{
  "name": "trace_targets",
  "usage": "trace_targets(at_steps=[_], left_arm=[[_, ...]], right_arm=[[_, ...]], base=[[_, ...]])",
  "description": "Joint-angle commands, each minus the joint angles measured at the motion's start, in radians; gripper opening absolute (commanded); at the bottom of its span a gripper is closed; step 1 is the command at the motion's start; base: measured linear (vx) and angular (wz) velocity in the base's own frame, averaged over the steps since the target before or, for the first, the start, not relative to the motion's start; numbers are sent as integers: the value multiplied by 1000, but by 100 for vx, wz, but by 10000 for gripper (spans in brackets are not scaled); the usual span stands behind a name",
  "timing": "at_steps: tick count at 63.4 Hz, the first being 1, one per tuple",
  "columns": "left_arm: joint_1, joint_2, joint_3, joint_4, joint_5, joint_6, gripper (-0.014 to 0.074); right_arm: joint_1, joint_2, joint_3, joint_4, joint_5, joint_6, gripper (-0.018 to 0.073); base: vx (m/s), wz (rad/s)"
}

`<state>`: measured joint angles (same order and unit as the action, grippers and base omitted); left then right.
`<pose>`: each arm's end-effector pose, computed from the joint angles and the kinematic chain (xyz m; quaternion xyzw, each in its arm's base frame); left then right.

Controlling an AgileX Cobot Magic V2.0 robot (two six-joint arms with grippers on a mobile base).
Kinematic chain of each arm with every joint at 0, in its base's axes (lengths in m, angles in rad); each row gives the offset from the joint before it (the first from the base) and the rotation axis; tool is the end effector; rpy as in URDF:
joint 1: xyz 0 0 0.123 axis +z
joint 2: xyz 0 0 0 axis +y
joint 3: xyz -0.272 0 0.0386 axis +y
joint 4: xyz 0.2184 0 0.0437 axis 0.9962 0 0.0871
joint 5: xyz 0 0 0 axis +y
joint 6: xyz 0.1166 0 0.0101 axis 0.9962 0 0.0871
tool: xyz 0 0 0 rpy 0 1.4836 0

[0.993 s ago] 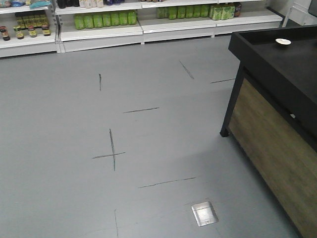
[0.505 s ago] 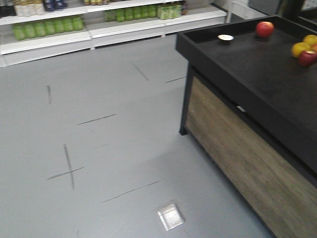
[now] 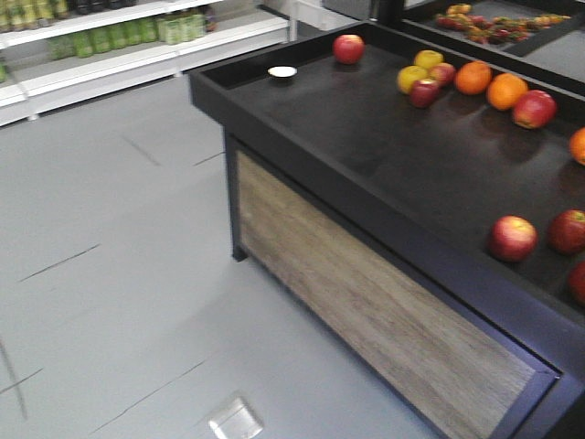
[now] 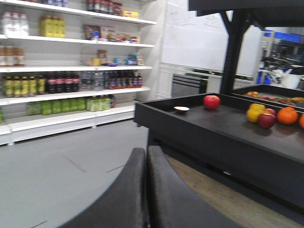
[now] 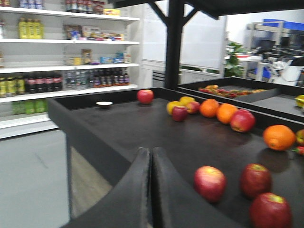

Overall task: Pick three apples into basket with both arms
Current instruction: 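Turn the base and approach the table holding the light-blue basket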

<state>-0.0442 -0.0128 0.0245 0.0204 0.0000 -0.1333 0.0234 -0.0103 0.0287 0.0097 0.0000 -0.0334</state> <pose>0.0631 -0.0028 0.2080 -0.0233 0.6795 -0.0575 0.7310 0.0635 0.0015 0.2064 -0.0161 0.6822 -0.0001 0.7310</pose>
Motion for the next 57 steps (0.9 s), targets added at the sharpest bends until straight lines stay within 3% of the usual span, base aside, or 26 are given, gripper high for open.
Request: trace_targets(at_steps=[1,57], left_arm=[[-3,-13,23,-5,-66,-9,-6],[-3,-13,23,-5,-66,-9,-6]], right_arm=[[1,-11,15,-10,-71,-4,-9],[1,-11,15,-10,-71,-3,-9]], base=[[12,-48],[9,-37]])
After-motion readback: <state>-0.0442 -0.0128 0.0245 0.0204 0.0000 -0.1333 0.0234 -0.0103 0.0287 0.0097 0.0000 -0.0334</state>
